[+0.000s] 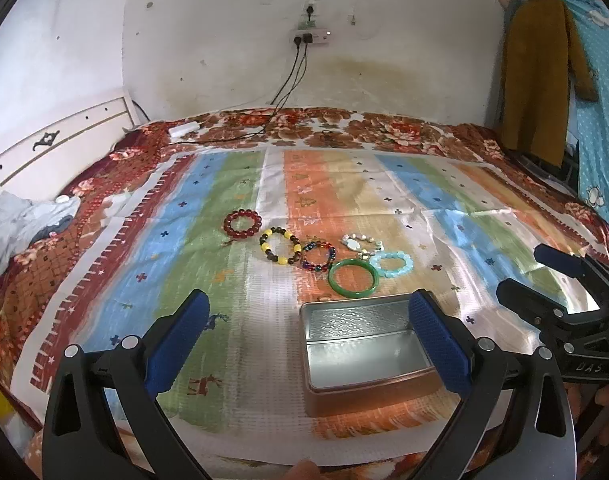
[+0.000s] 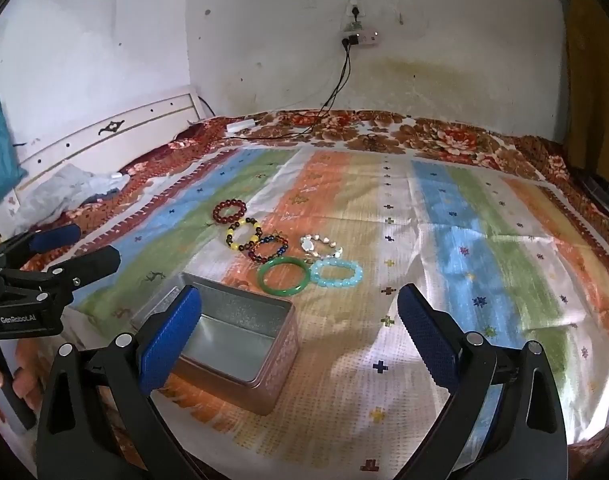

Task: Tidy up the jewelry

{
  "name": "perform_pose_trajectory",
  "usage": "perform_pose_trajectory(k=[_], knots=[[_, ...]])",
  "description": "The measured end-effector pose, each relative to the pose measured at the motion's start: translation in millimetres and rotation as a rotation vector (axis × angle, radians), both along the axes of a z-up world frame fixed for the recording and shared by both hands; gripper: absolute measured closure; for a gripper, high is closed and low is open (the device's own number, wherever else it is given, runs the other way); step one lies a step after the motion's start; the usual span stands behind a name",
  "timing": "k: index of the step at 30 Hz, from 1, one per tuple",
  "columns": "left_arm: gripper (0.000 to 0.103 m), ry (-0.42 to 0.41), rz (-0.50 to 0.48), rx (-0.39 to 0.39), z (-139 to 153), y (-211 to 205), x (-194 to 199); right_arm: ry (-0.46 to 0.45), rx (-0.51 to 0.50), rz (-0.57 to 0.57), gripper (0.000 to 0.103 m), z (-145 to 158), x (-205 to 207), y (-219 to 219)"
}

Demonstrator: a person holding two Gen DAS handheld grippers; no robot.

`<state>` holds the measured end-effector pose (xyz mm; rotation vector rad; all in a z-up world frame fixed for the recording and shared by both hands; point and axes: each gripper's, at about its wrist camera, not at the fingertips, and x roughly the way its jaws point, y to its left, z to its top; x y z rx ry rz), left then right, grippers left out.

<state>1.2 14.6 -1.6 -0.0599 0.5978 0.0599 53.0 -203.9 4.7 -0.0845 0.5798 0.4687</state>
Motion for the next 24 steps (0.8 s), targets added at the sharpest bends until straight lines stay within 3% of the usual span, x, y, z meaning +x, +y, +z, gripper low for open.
perform_pose_trajectory(k=[24], knots=[[0.006, 0.034, 0.002, 0.015, -6, -1, 4, 0.048, 0.019, -0.029, 0.004, -2, 12, -3]])
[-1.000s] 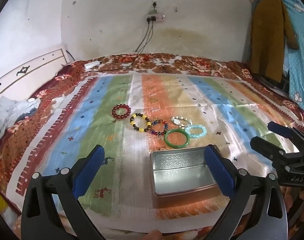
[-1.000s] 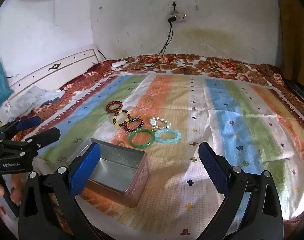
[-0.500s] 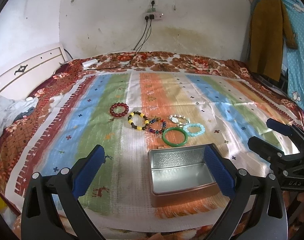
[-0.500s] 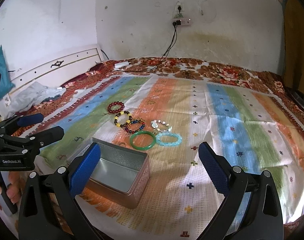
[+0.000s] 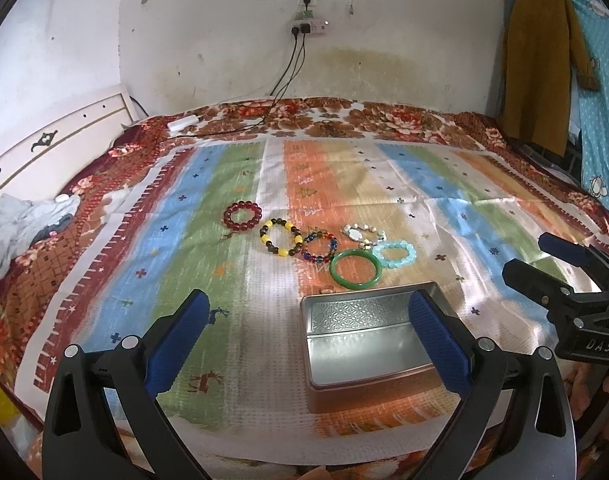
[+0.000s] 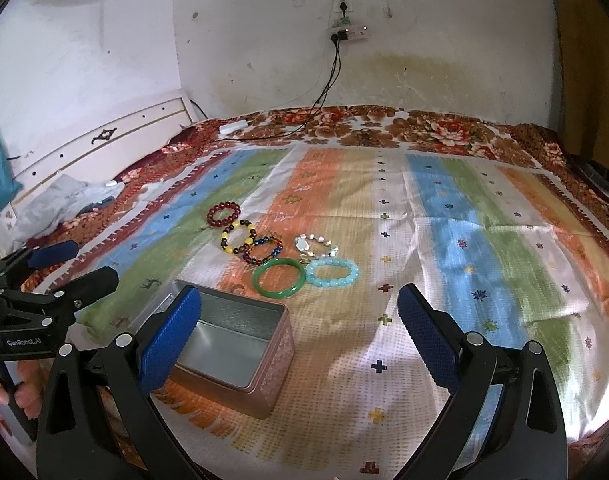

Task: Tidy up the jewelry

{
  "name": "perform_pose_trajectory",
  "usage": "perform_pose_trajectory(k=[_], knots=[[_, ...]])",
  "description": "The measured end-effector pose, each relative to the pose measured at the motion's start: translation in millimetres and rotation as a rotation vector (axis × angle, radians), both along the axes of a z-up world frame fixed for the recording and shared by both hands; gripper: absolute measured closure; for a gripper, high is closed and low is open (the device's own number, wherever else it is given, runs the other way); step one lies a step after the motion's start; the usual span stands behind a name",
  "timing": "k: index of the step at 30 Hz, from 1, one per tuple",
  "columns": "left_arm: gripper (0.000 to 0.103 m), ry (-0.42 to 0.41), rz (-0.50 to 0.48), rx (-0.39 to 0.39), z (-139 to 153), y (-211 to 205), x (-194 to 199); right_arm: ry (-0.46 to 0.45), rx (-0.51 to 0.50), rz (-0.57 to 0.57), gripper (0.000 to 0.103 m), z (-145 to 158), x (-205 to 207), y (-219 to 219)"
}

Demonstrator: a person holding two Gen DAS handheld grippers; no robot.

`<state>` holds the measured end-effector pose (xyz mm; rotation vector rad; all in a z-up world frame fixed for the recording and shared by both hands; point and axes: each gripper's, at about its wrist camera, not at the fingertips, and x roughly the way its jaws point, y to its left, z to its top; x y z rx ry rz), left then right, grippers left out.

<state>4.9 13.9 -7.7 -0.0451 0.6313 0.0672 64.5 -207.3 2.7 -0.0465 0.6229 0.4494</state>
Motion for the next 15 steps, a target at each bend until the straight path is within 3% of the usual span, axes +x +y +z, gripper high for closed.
perform_pose_trajectory(k=[15], knots=[[0.006, 0.029, -0.005, 0.005, -3.6, -1.4, 5.0, 0.024, -0.006, 0.005, 0.004, -1.5, 7.0, 4.4]])
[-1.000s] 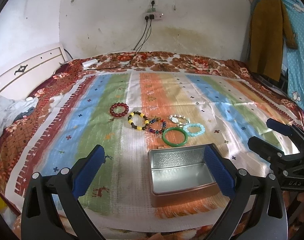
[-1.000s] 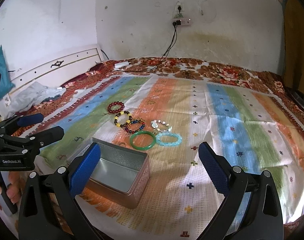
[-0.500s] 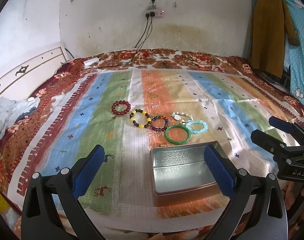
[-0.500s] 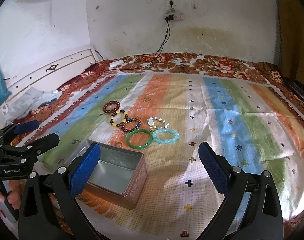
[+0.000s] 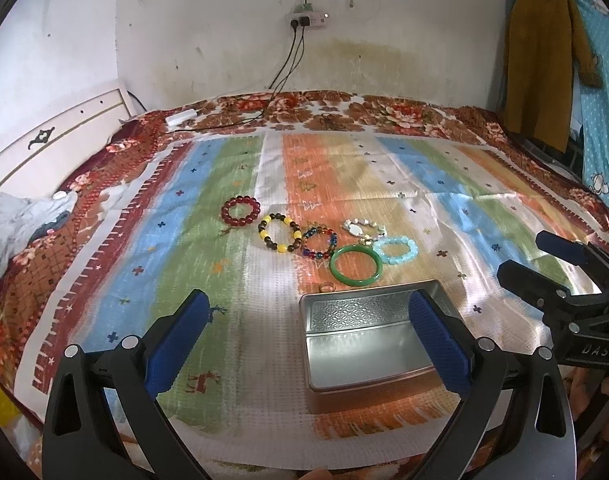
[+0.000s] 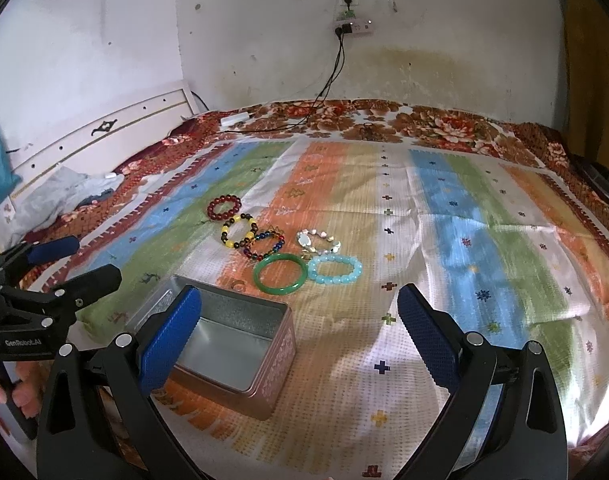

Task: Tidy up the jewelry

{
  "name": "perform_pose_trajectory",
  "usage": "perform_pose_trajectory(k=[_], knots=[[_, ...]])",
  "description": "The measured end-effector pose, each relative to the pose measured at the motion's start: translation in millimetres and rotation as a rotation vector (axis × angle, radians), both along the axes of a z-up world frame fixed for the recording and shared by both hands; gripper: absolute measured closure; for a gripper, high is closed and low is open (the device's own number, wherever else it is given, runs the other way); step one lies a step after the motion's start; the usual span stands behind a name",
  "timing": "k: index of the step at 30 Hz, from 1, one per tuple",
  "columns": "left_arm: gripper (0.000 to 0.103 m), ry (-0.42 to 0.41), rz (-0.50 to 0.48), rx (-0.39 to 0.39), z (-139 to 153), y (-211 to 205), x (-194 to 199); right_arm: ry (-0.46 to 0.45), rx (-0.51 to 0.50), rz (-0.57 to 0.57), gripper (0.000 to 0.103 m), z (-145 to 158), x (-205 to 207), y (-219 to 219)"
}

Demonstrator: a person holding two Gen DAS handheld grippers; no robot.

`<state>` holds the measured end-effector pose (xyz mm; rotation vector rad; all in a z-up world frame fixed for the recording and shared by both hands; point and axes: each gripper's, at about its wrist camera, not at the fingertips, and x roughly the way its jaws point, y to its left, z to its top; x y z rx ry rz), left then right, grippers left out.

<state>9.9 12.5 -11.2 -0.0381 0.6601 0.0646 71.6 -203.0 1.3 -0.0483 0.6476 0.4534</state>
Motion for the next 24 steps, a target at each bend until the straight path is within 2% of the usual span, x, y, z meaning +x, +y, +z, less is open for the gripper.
perform_pose_trajectory(k=[6, 10, 24], knots=[[0.006, 0.028, -0.004, -0.002, 0, 0, 10, 0.057, 0.035, -0.001, 0.004, -3, 12, -1], [0.006, 0.039, 0.004, -0.023, 2, 4, 18, 0.058, 0.041, -0.006, 0.004, -3, 16, 0], [0.006, 0.039, 0.012, -0.012, 12, 7, 53, 0.064, 0.045, -0.004, 0.004, 3, 43, 1]])
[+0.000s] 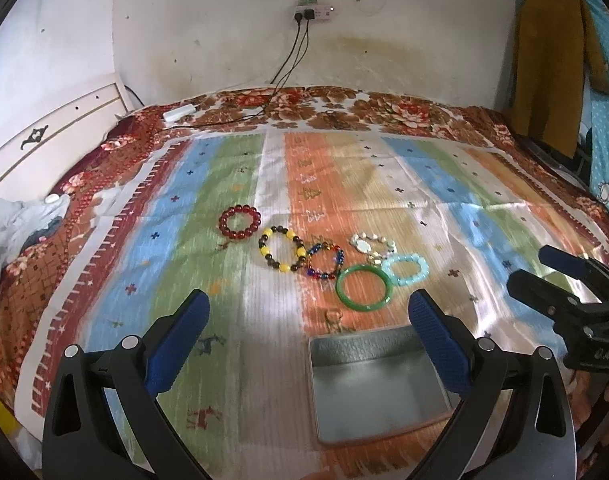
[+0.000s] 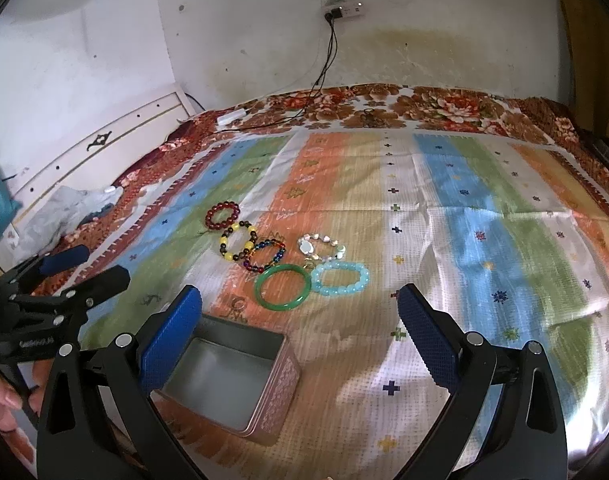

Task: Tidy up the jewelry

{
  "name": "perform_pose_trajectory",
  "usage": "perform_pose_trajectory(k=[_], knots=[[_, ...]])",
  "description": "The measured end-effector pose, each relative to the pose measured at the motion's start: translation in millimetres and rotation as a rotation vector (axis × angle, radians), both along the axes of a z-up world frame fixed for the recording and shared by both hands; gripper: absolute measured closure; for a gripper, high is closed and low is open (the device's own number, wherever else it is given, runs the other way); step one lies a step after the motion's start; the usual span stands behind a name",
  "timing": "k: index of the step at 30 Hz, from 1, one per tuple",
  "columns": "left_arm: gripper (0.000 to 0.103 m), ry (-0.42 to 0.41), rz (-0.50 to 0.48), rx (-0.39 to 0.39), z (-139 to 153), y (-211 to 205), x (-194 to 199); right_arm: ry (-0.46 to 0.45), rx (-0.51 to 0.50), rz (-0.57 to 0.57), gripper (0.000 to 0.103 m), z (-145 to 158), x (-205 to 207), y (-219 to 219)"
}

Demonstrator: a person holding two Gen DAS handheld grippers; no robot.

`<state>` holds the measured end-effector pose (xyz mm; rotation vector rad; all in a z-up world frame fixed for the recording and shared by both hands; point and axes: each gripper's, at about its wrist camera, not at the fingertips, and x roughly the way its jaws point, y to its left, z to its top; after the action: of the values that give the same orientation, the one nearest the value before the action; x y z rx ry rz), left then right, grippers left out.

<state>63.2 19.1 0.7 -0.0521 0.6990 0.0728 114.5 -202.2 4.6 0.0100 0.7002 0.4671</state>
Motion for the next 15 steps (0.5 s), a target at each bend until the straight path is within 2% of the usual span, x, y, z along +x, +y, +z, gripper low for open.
perform_pose_trajectory(k=[4, 15], knots=[[0.006, 0.012, 0.002, 0.011, 0, 1, 13, -0.016, -0.019, -0.014, 0.004, 4, 11, 2], [0.006, 0.033, 0.0, 0.034, -1, 9, 39, 0.067, -0.03, -0.019, 0.004, -2, 44, 5]])
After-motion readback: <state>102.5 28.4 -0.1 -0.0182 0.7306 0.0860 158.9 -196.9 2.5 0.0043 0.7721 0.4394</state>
